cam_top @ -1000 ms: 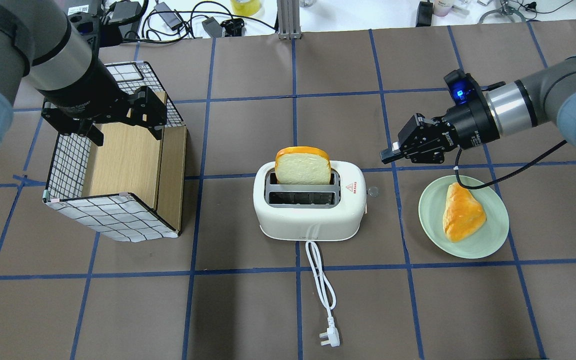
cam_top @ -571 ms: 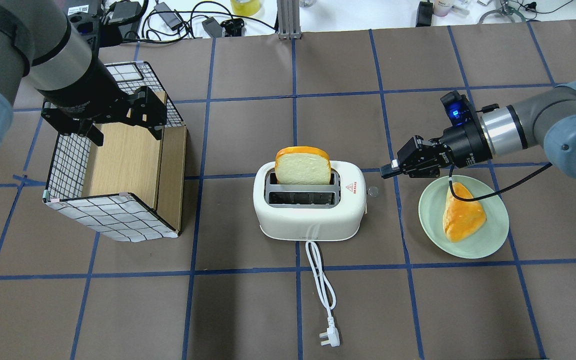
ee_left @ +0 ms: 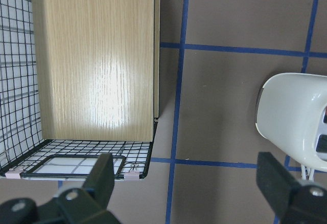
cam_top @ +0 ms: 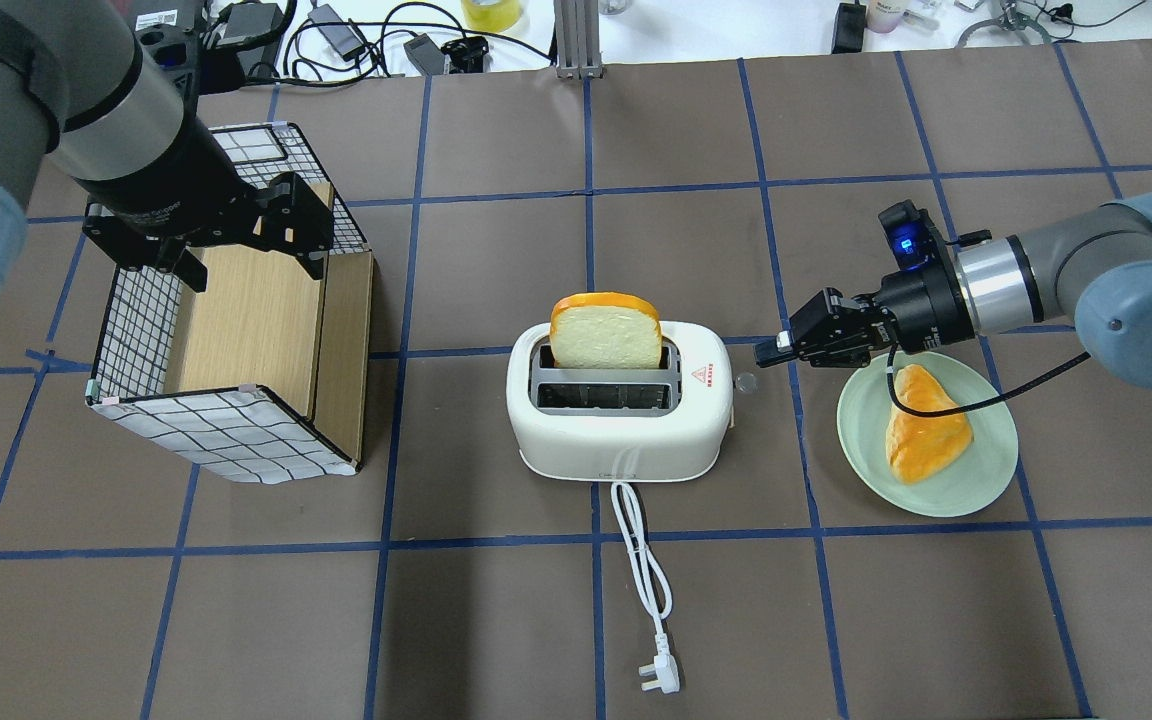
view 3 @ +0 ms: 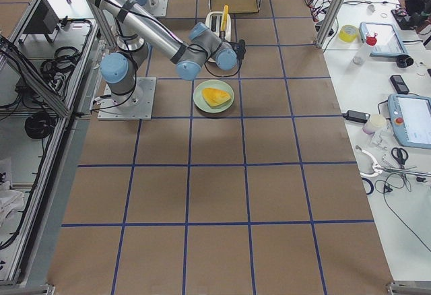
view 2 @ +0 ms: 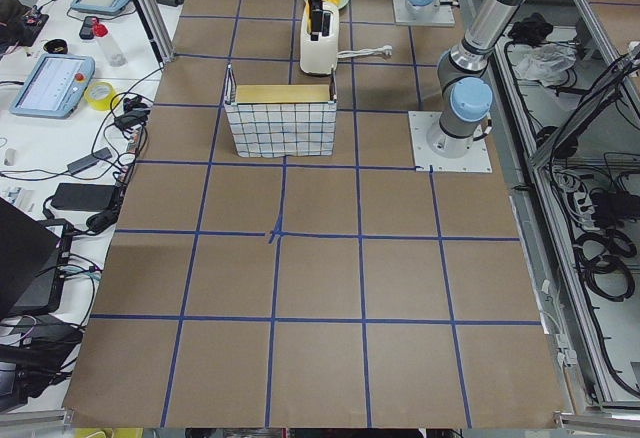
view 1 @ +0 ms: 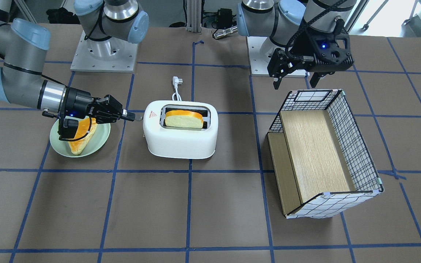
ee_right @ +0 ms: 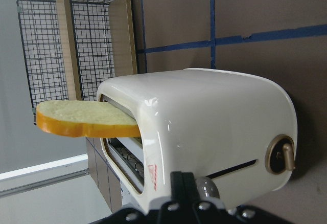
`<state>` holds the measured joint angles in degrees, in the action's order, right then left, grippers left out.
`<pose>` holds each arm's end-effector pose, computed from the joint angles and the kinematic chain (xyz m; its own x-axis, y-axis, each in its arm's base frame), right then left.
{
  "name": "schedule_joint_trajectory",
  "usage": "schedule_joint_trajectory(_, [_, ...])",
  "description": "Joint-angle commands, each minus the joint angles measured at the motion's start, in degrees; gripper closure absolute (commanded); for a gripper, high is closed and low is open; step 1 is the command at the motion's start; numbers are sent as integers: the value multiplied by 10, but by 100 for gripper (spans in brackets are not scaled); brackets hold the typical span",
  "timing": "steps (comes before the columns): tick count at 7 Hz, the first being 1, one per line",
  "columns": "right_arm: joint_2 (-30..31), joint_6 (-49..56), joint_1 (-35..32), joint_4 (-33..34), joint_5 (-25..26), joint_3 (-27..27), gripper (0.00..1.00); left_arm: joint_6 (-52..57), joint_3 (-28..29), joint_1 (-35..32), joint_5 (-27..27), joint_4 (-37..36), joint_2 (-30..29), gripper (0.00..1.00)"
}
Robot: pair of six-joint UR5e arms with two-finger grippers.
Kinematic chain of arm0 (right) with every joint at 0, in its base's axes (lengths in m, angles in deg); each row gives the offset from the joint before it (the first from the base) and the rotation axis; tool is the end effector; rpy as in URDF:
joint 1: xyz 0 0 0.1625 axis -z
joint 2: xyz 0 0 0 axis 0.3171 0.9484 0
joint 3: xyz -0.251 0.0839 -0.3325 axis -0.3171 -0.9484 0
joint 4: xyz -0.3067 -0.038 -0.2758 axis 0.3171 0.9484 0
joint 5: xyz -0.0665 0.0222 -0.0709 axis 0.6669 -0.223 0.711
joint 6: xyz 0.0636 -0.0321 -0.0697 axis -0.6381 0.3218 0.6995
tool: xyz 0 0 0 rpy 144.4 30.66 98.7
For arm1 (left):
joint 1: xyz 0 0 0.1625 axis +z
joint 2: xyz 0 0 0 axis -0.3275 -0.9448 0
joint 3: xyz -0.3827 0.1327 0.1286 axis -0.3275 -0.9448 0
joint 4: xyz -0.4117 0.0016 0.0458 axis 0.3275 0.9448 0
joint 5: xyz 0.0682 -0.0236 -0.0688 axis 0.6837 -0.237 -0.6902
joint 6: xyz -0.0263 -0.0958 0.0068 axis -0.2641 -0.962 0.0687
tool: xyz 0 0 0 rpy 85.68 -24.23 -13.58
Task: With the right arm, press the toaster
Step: 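Push the toaster lever down with the right gripper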
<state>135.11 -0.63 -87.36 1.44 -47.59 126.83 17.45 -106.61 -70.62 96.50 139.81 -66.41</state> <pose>0.0516 -0.4588 0.2458 -0.4846 0.0270 -0.8743 -0.0161 0.9991 0.0398 -0.1293 -0.4542 0.4938 -0.9964 -0.0837 -0.0135 -0.0827 0.9946 -0.0627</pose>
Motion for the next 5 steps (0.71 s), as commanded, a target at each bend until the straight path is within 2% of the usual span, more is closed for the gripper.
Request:
schedule_joint_trajectory(1, [-3,6,0,15,-7,18,100,0,0,0,0,0,0,0])
schedule_joint_trajectory(5, [-3,5,-2,11,-8,19,100,0,0,0,0,0,0,0])
